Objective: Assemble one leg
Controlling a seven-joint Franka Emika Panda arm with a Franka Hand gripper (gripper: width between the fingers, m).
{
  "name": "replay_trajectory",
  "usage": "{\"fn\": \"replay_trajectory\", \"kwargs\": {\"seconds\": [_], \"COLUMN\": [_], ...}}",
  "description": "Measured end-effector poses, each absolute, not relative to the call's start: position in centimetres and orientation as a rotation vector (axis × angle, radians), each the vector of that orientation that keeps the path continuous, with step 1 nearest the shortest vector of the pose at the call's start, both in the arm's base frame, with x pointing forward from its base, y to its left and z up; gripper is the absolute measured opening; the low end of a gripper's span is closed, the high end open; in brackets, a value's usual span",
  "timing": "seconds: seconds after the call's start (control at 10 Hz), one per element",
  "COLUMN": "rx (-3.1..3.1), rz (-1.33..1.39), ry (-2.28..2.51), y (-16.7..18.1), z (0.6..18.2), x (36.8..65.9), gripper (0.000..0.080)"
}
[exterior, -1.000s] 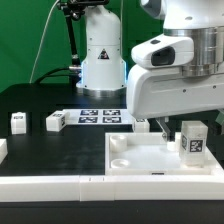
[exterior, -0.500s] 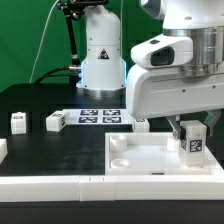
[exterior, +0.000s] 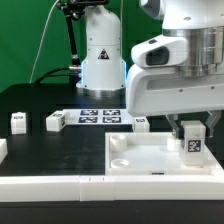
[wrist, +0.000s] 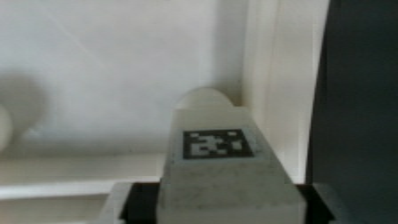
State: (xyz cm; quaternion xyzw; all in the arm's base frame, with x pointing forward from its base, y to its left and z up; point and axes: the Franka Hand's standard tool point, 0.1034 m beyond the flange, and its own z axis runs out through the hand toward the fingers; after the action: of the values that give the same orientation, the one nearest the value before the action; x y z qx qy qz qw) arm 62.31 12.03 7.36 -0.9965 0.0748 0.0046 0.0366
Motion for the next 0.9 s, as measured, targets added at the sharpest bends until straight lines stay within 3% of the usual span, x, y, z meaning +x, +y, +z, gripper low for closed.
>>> {"fn": "replay_trajectory", "kwargs": {"seconds": [0.9], "rx": [-2.596], "rz": [0.069], "ry": [1.589], "y": [12.24], "z": [7.23], "x": [62.15], "gripper": [0.0291]}}
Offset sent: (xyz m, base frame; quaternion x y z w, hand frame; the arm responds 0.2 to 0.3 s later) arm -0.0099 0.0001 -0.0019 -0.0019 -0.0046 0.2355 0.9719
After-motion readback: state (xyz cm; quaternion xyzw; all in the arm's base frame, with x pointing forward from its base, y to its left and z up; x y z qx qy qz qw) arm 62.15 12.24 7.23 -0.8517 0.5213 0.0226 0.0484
